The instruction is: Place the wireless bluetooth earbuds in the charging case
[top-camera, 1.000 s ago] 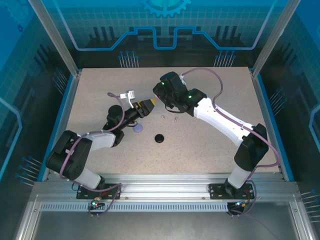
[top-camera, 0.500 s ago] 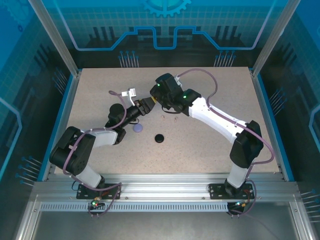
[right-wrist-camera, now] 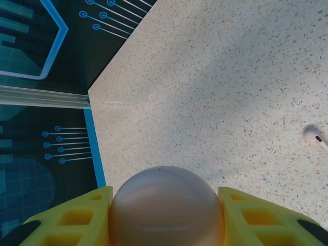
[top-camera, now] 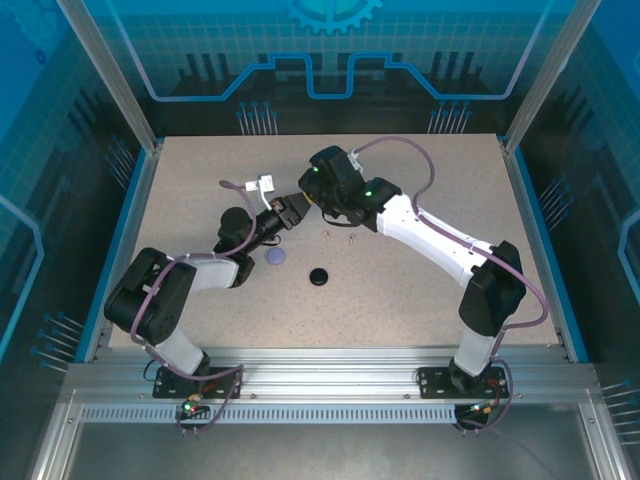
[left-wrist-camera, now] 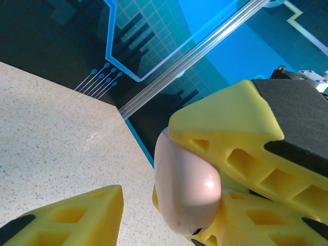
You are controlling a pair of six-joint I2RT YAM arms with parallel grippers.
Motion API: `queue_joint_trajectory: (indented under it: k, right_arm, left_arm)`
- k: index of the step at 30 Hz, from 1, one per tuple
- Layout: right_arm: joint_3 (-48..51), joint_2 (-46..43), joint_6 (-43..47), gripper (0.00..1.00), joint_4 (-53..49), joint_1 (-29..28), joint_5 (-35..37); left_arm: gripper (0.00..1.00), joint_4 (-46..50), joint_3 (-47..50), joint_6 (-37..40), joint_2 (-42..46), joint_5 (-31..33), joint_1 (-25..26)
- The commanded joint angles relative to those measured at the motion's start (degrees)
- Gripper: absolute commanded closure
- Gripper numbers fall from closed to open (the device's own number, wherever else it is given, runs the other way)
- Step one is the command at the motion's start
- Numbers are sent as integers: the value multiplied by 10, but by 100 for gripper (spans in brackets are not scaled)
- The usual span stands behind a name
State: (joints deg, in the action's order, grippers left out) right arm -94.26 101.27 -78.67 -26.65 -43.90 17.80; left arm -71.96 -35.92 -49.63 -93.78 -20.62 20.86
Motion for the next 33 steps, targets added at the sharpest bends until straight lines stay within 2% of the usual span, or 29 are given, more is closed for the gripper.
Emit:
queue_joint_trajectory:
  k: [1,5,11,18,20,23,25,28,33]
  right_arm:
    - [-13,5,-12,69,7,-16,2]
    - [1,0,-35,70,16,-19,3]
    - [17,-4,-57,70,29,-25,10]
    - [18,-8,-60,69,29,-27,14]
    - [18,-12,-61,64,30,-26,16]
    - [20,-21,-47,42,40,-20,20]
    - [20,-31,-35,35,43,-12,23]
    - [23,-55,-14,31,32,-4,48]
    - [56,-108,62,31,19,18,60]
  left_arm:
    - [53,-42,-8,-7,-12,17,3]
    - [54,-81,3,-18,-22,39,5]
    - [57,-82,5,-7,-18,59,16]
    - [76,-82,5,-6,-14,64,18]
    - [80,-82,6,-7,-12,65,18]
    - [86,-82,7,-11,-11,67,18]
    - [90,-81,8,-12,-10,66,19]
    - [93,-70,9,-15,-10,63,18]
    - [99,-32,1,-15,-6,35,12]
